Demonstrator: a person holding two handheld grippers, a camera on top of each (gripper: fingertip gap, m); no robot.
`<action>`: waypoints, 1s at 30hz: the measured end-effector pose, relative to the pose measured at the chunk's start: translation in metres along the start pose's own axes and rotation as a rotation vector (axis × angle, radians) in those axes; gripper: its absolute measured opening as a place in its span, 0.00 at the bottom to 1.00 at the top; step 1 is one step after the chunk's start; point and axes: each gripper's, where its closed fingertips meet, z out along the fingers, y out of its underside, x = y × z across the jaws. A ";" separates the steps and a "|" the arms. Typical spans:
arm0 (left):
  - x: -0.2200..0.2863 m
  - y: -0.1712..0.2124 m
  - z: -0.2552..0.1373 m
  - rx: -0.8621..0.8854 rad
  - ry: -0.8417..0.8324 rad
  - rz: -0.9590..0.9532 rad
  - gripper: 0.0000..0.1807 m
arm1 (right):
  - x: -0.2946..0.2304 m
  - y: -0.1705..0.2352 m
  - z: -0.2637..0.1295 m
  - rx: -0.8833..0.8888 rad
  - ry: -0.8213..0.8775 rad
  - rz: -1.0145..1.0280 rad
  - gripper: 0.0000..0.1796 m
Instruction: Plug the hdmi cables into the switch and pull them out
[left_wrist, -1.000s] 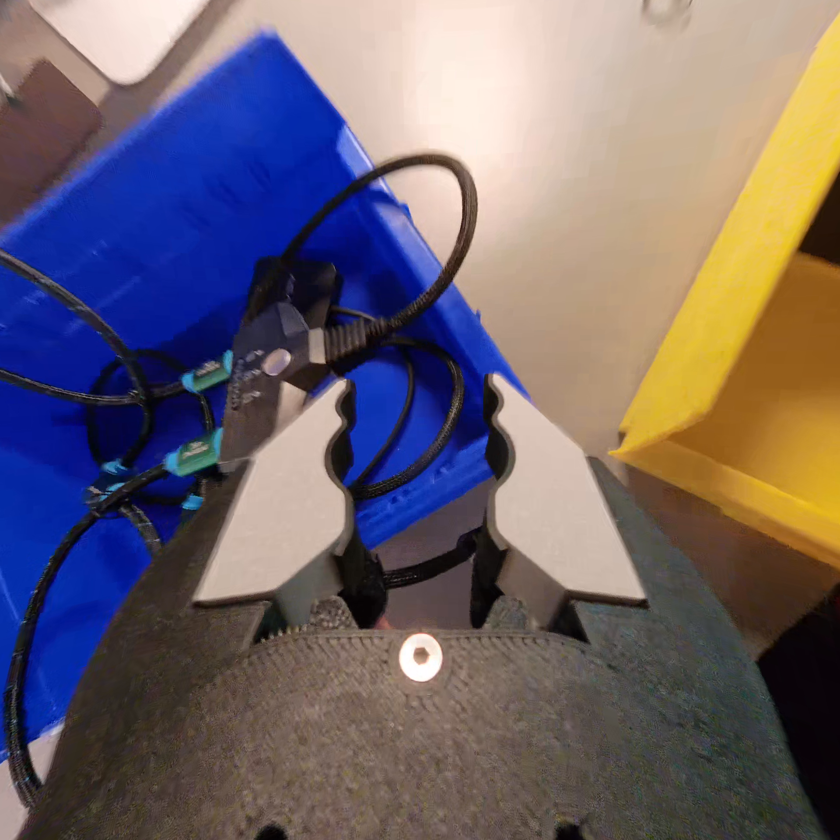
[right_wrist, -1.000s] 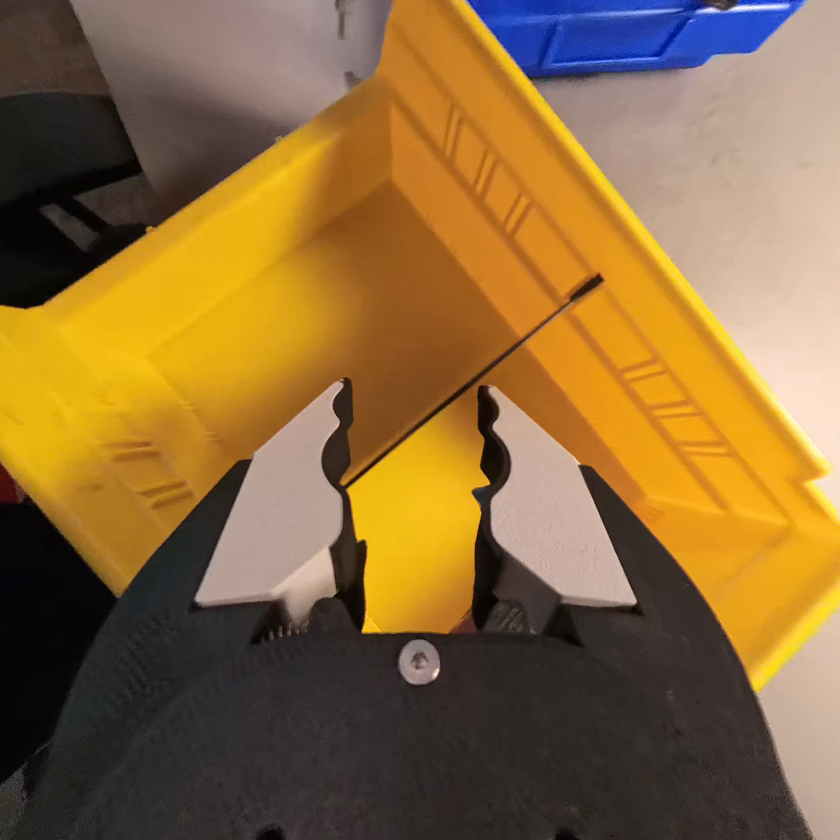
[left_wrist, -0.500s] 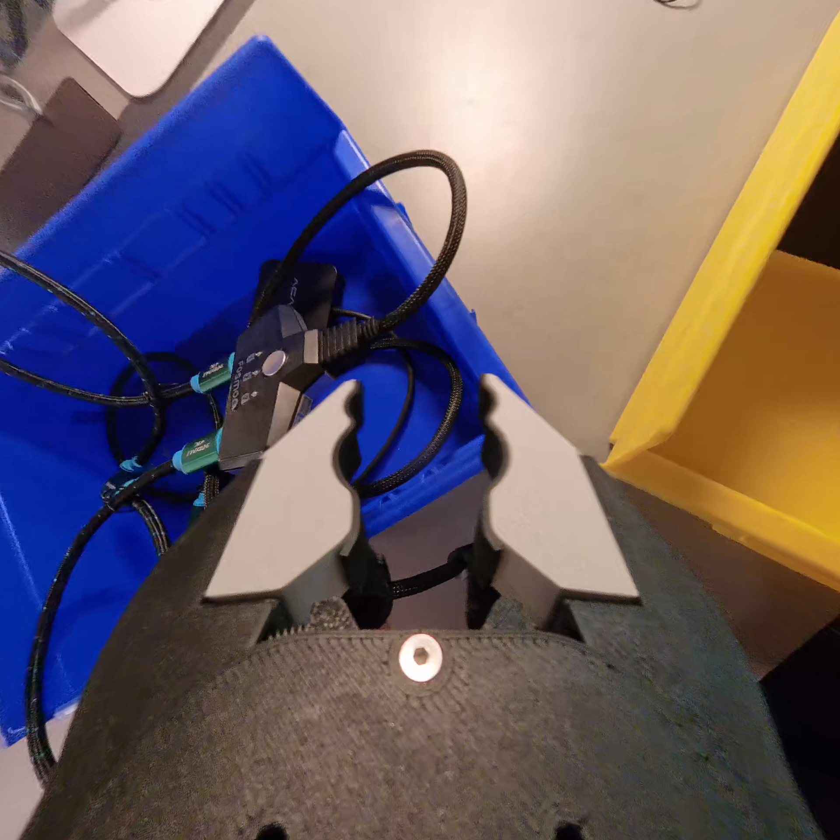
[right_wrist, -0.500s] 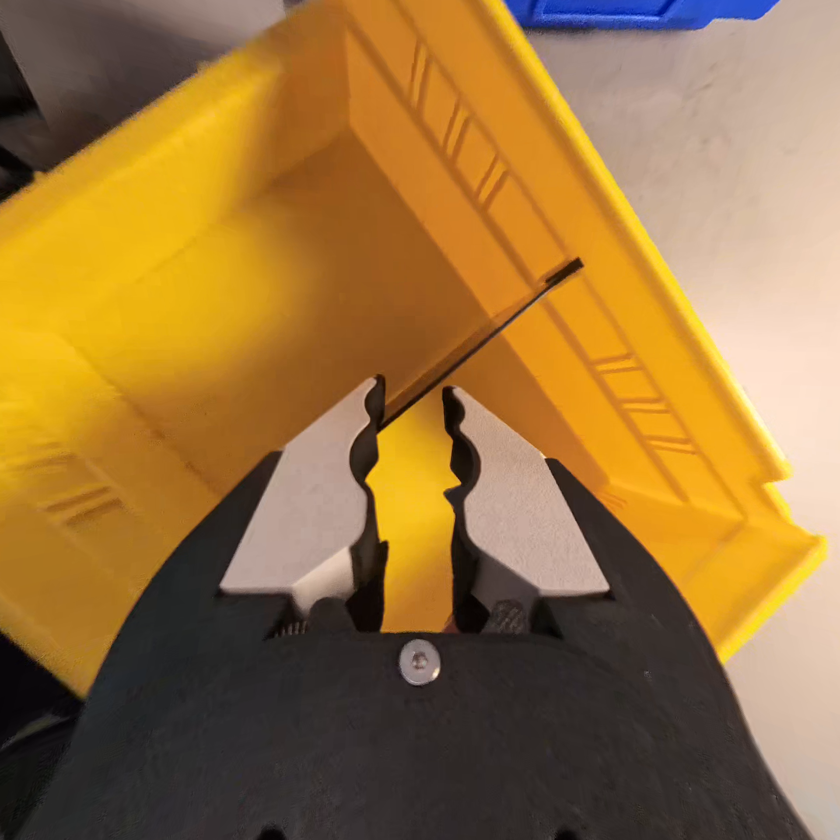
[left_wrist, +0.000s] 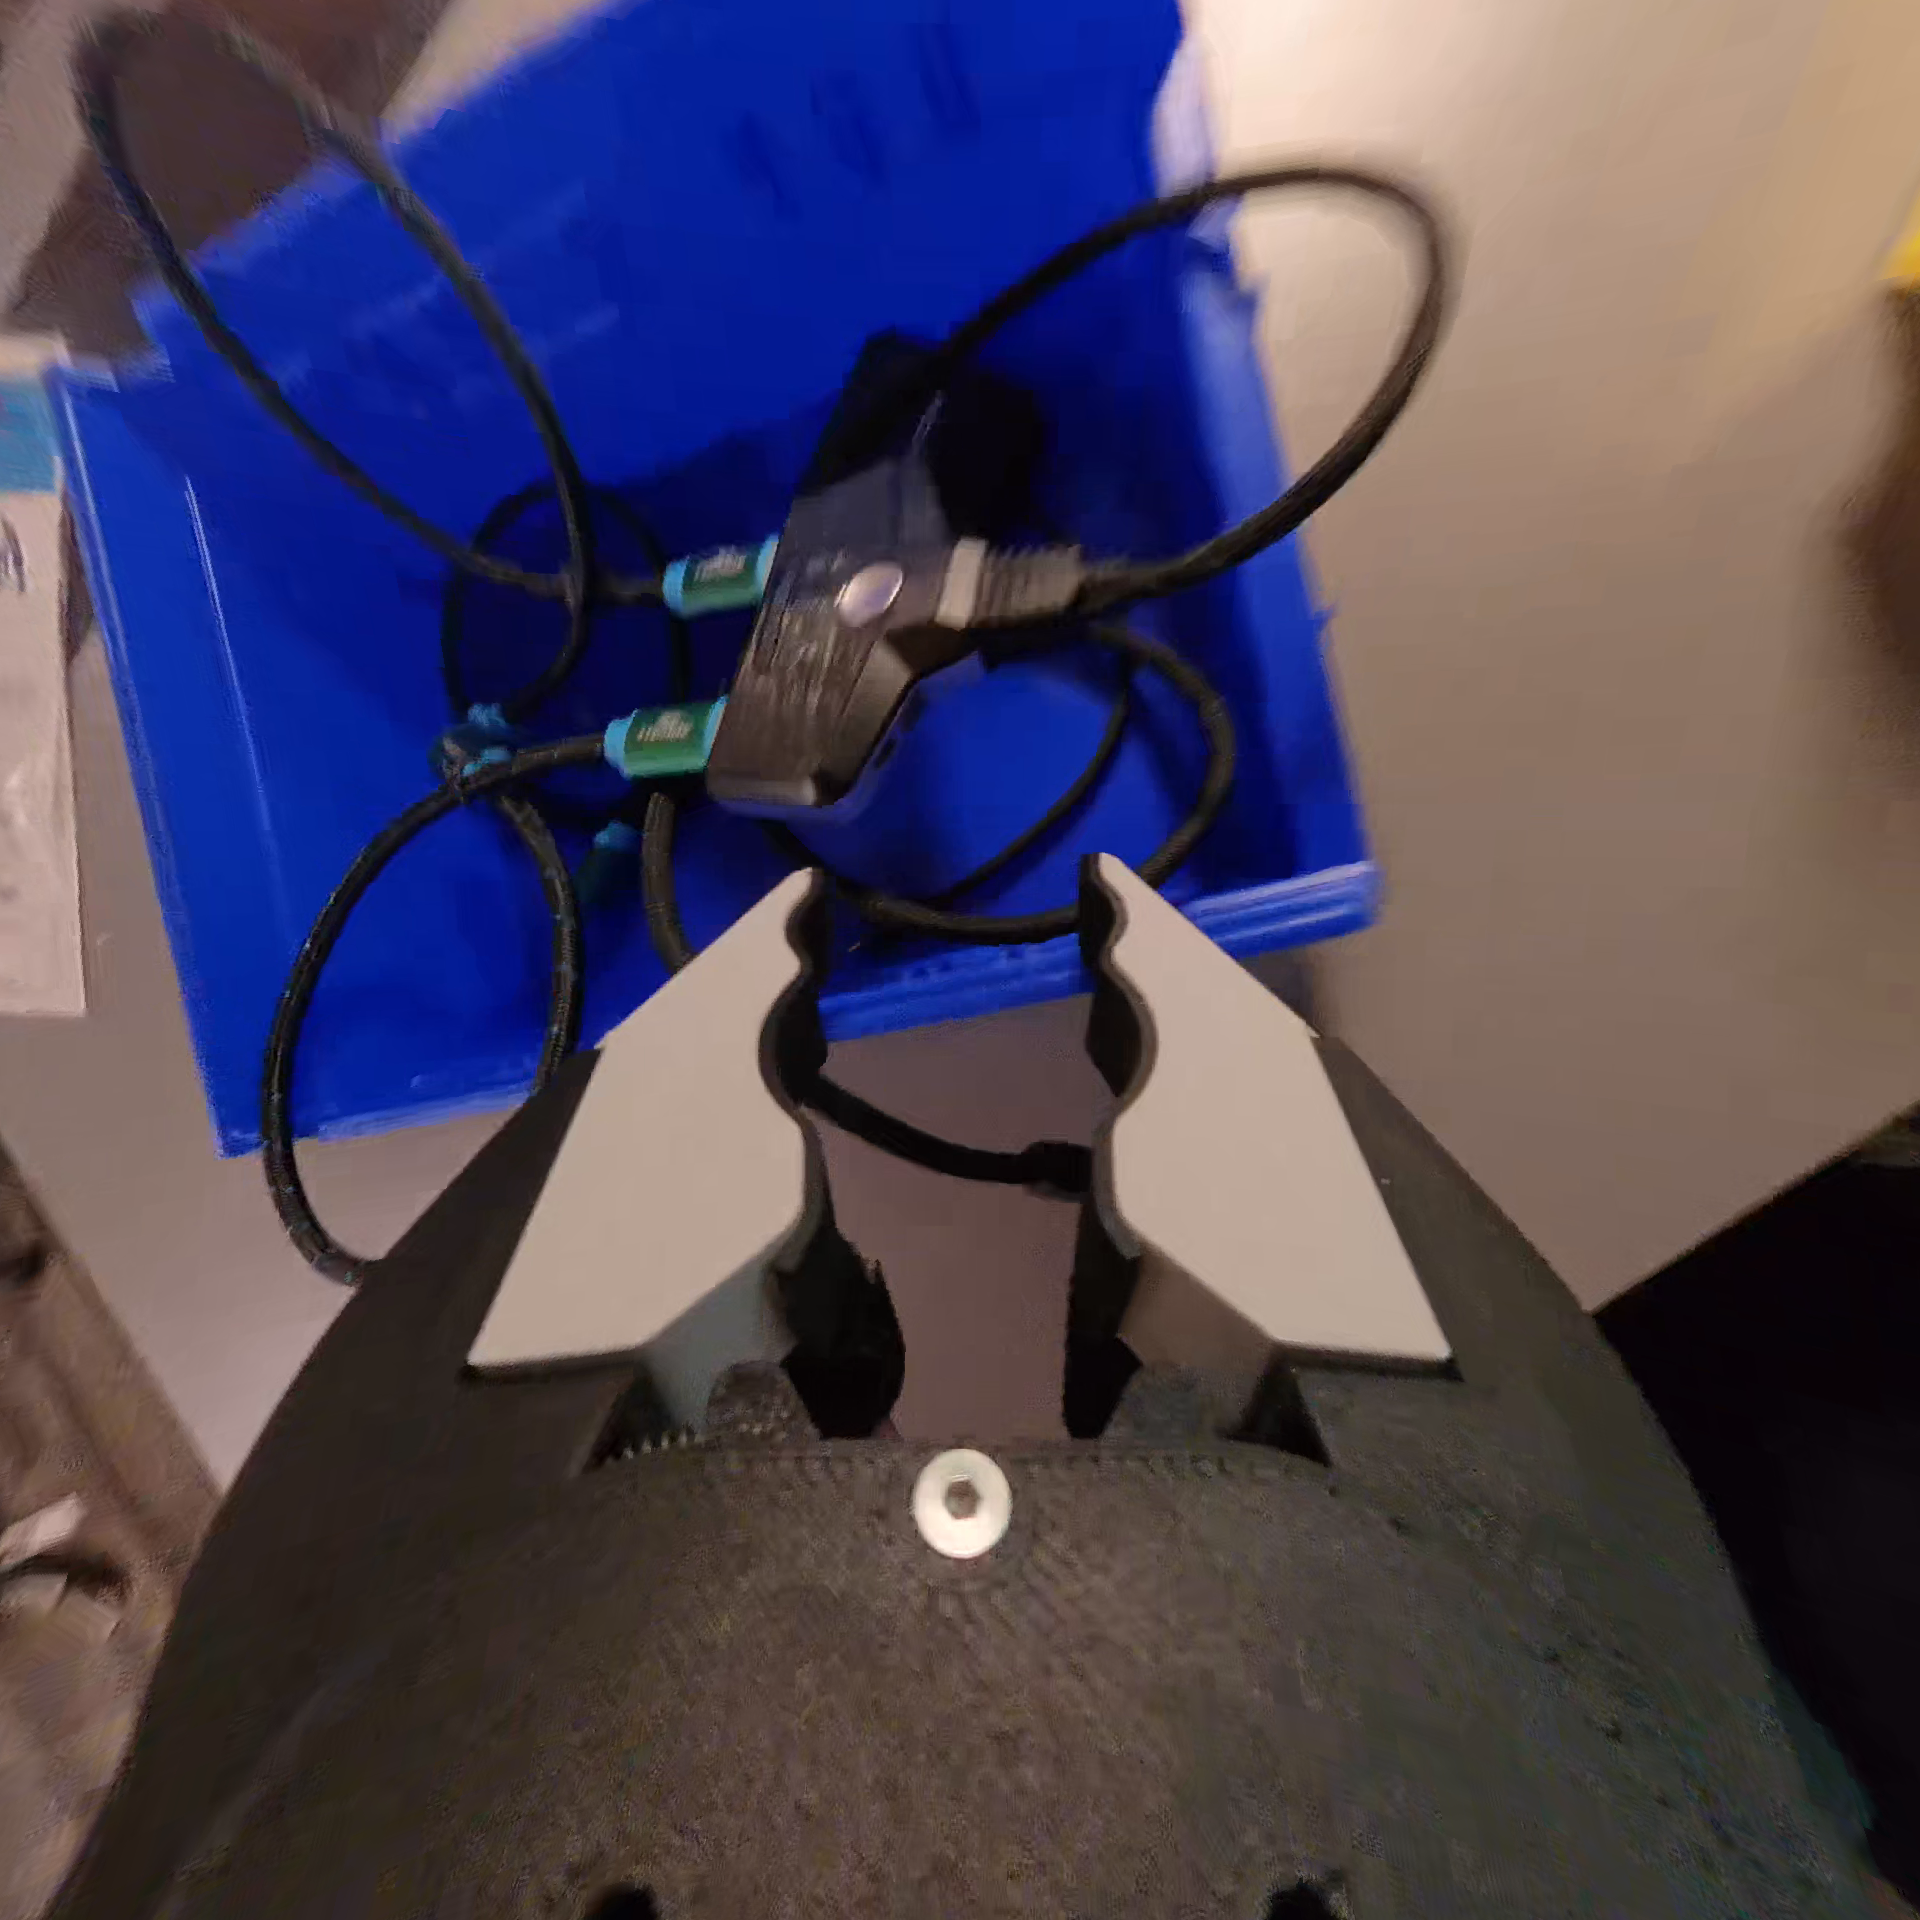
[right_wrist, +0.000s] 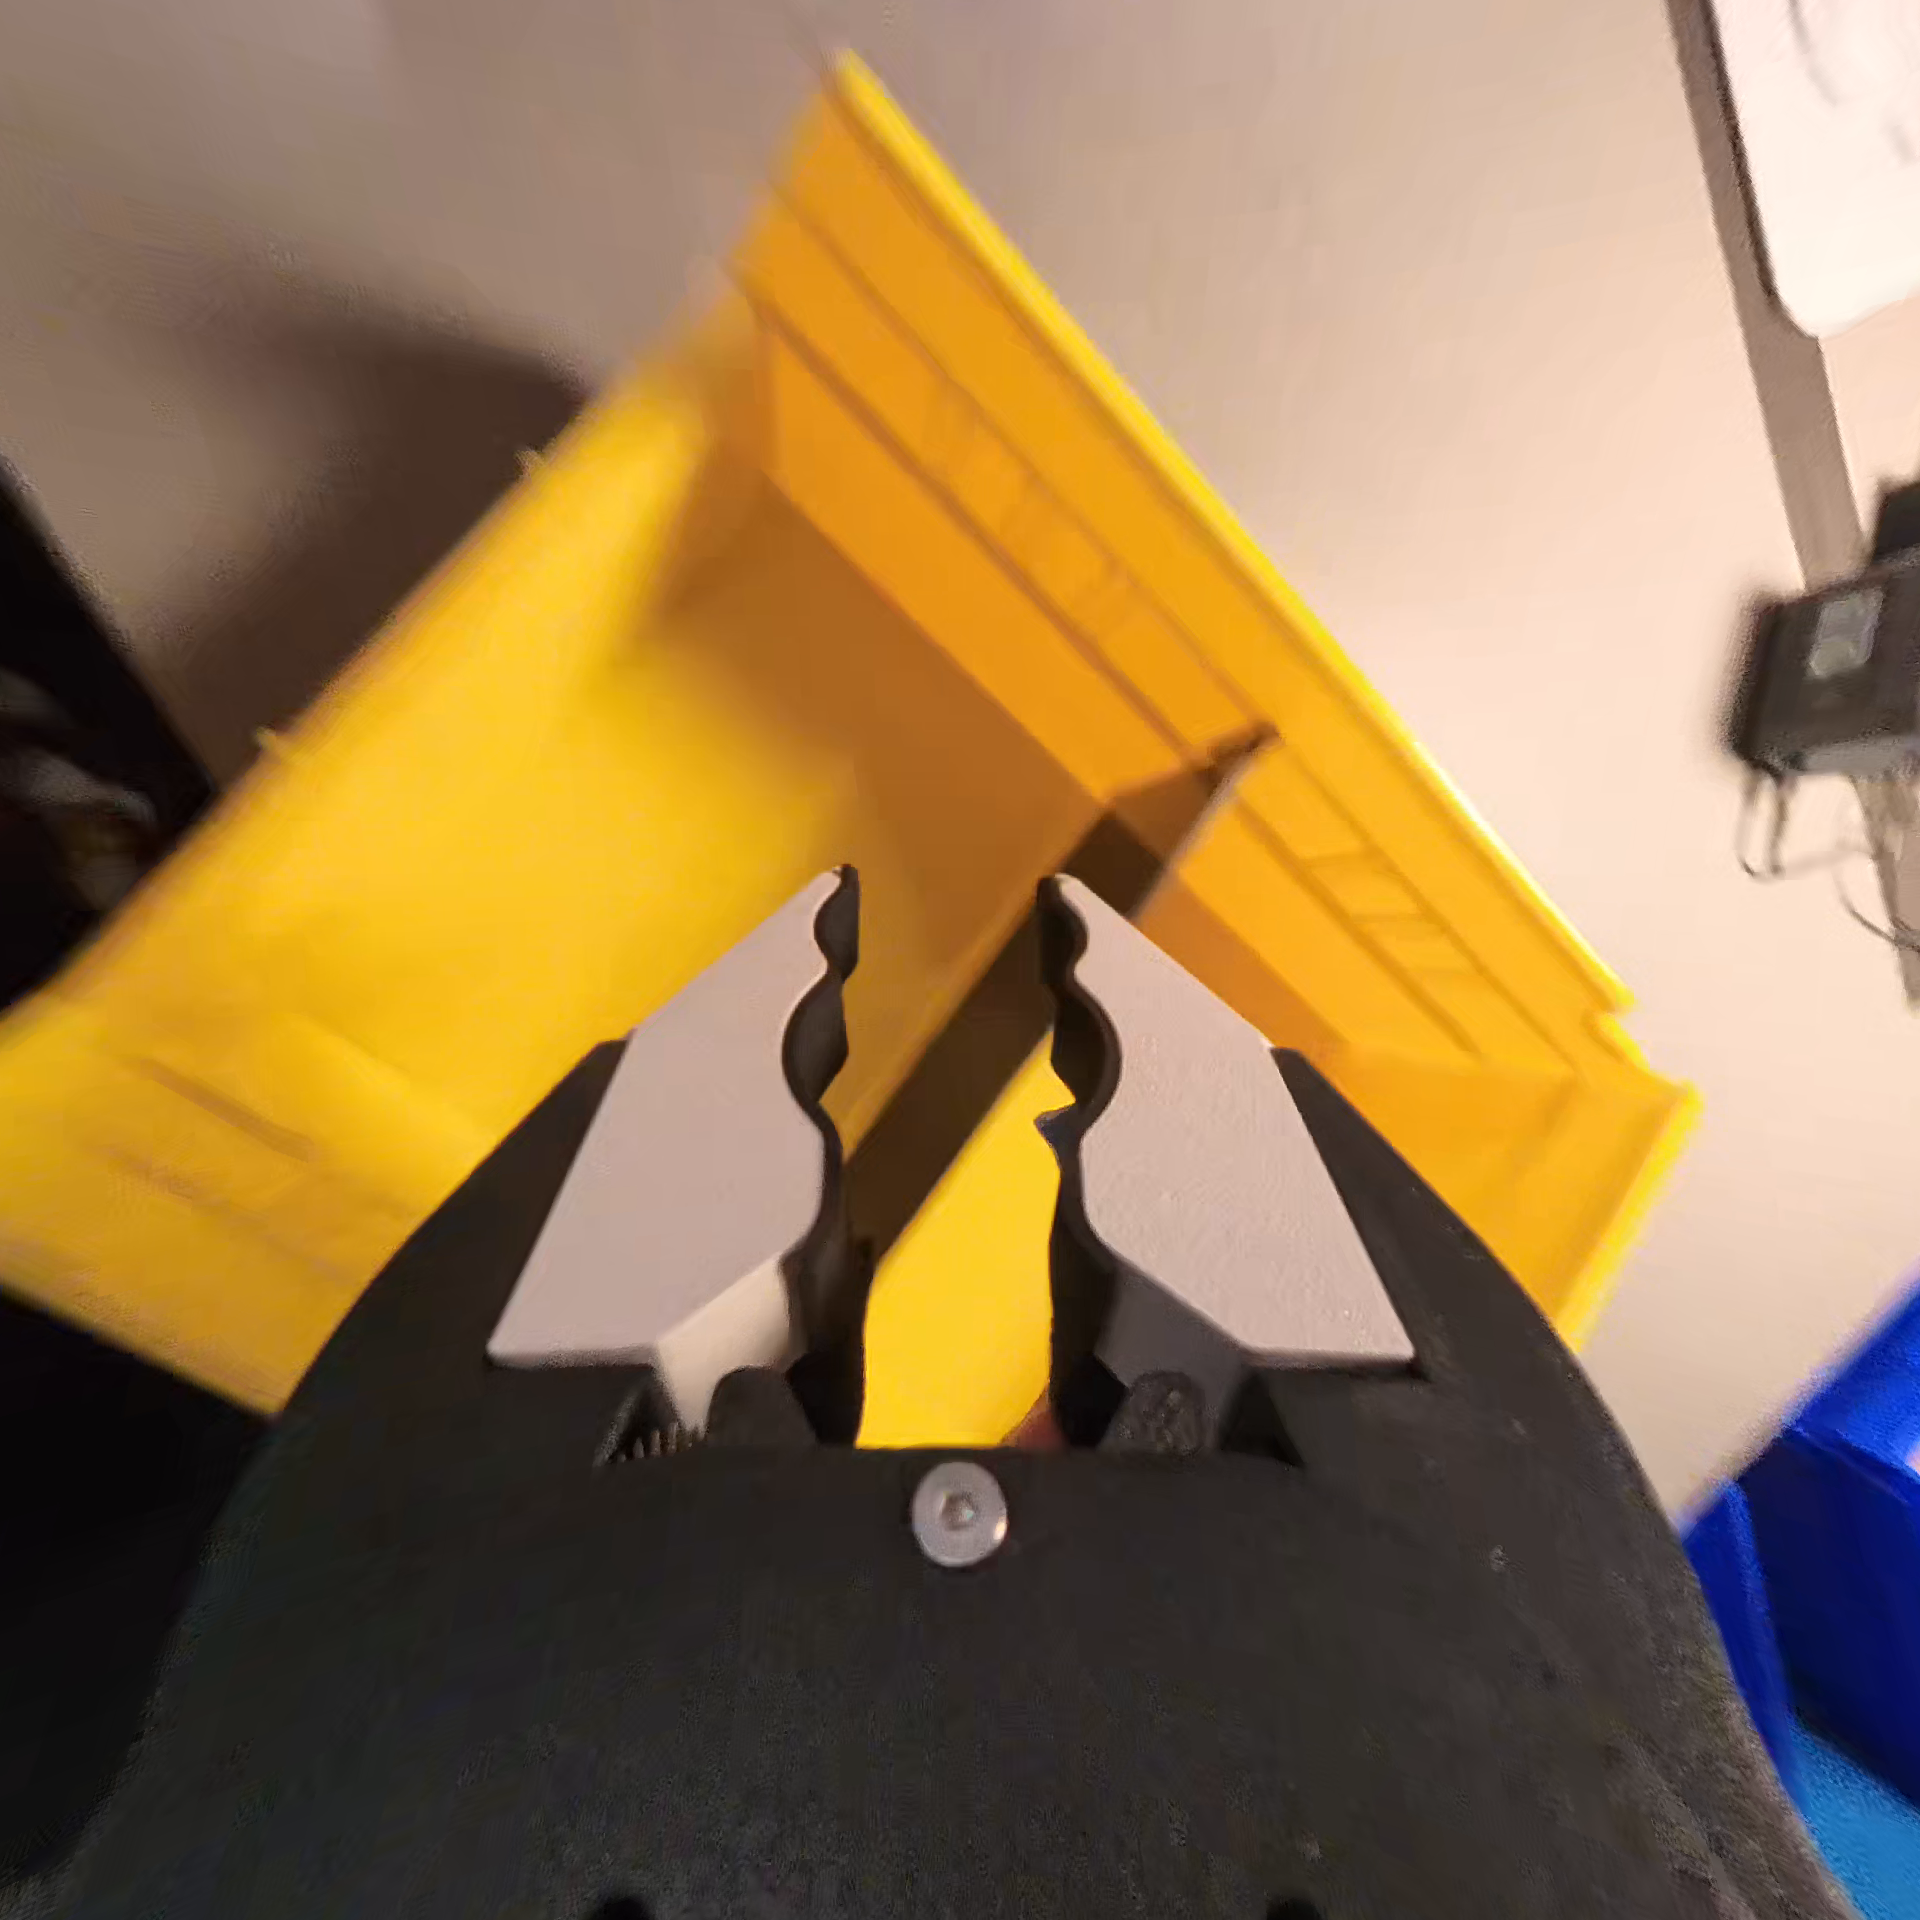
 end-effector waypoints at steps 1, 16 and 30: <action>0.011 -0.011 -0.008 0.059 0.026 0.011 0.28 | -0.013 -0.012 0.001 0.049 -0.052 0.010 0.23; 0.069 0.014 0.059 -0.348 -0.009 0.376 0.15 | -0.073 0.009 0.056 -0.201 -0.186 -0.379 0.26; 0.053 0.017 -0.011 0.211 -0.081 -0.175 0.36 | -0.023 0.008 -0.005 0.327 0.338 0.429 0.40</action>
